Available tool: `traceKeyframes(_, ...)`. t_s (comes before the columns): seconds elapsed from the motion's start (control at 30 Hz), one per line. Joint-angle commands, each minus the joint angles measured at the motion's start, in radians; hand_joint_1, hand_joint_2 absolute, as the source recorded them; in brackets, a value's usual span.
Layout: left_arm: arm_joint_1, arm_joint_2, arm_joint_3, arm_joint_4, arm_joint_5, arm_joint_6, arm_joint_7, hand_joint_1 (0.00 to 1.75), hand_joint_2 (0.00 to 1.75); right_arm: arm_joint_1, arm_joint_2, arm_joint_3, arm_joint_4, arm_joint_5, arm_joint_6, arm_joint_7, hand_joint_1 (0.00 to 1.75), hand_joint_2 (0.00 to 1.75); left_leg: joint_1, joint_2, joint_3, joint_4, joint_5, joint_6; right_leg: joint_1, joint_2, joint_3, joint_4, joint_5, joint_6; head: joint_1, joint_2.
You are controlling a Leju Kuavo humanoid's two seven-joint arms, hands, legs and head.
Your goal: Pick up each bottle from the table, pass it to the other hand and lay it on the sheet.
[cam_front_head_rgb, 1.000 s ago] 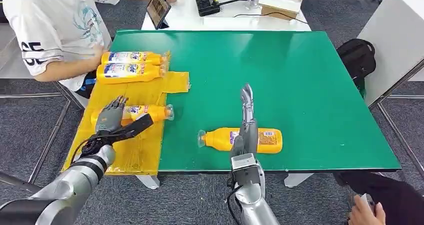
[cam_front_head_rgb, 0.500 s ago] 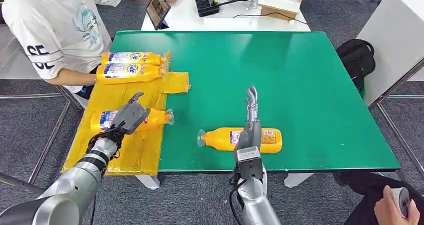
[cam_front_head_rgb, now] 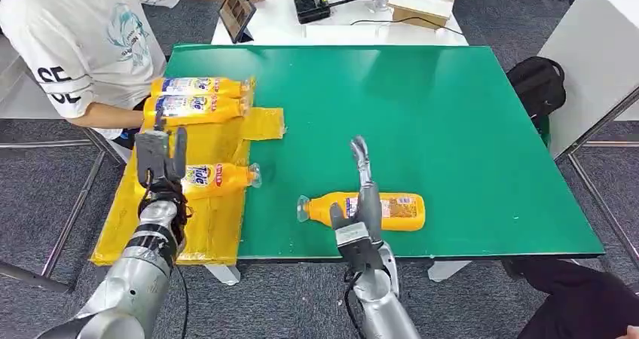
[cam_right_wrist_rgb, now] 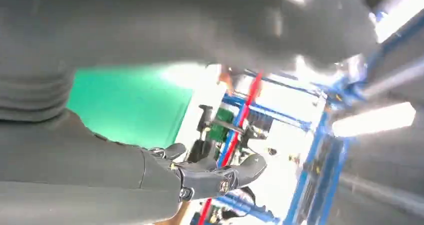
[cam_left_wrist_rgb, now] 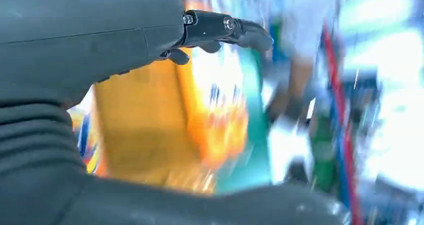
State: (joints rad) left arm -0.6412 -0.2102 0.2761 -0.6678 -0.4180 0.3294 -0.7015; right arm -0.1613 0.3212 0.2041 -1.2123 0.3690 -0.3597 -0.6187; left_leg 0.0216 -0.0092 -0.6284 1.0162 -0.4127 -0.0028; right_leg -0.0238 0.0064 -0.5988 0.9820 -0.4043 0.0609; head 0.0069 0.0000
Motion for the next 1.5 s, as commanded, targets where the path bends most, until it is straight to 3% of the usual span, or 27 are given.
traceKeyframes(0.03,0.178,-0.03,-0.17,-0.345,0.096,0.134,0.003,0.0,1.75,-0.12,-0.104,-0.024,0.207,0.081,0.01,0.066,0.0,1.75,0.0,0.001,0.002,-0.001,0.0,0.001,0.001,-0.001,0.002,-0.001,0.0,-0.002,0.0,0.0)
traceKeyframes(0.2,0.33,-0.01,-0.333,-0.484,0.184,0.226,0.003,0.0,1.75,-0.159,-0.202,-0.022,0.24,0.234,0.034,0.199,0.0,1.75,0.0,0.002,0.002,-0.001,-0.001,0.002,0.0,0.001,0.003,-0.003,0.0,-0.001,0.001,0.0)
traceKeyframes(0.43,0.434,0.001,-0.396,-0.547,0.192,0.236,0.003,0.0,1.75,-0.169,-0.3,-0.022,0.314,0.332,0.165,0.304,0.0,1.75,-0.001,0.001,0.004,-0.002,-0.002,0.002,0.0,-0.001,0.005,-0.004,-0.001,-0.002,0.001,0.0)
traceKeyframes(1.0,0.429,-0.011,-0.418,-0.525,0.171,0.235,0.003,0.0,1.75,-0.16,-0.343,0.014,0.381,0.364,0.258,0.307,0.0,1.75,0.0,0.0,0.002,-0.001,-0.002,0.002,0.001,-0.002,0.003,-0.002,-0.001,-0.003,0.0,0.0)
traceKeyframes(1.17,0.414,-0.018,-0.423,-0.493,0.172,0.229,0.003,0.0,1.75,-0.184,-0.362,0.006,0.417,0.37,0.263,0.328,0.0,1.75,0.0,0.0,0.002,-0.001,-0.001,0.002,0.001,-0.002,0.003,-0.003,-0.001,-0.003,0.0,0.0)
traceKeyframes(1.33,0.402,-0.025,-0.43,-0.456,0.18,0.216,0.003,0.0,1.75,-0.258,-0.393,0.01,0.51,0.432,0.244,0.425,0.0,1.75,-0.001,-0.001,0.003,-0.001,-0.001,0.002,0.0,-0.002,0.004,-0.003,-0.001,-0.002,0.0,0.0)
traceKeyframes(1.5,0.401,-0.027,-0.431,-0.453,0.18,0.216,0.003,0.0,1.75,-0.269,-0.403,0.006,0.514,0.431,0.247,0.423,0.0,1.75,0.0,-0.002,0.004,-0.001,0.0,0.002,0.0,-0.004,0.006,-0.003,0.0,-0.002,0.0,0.0)
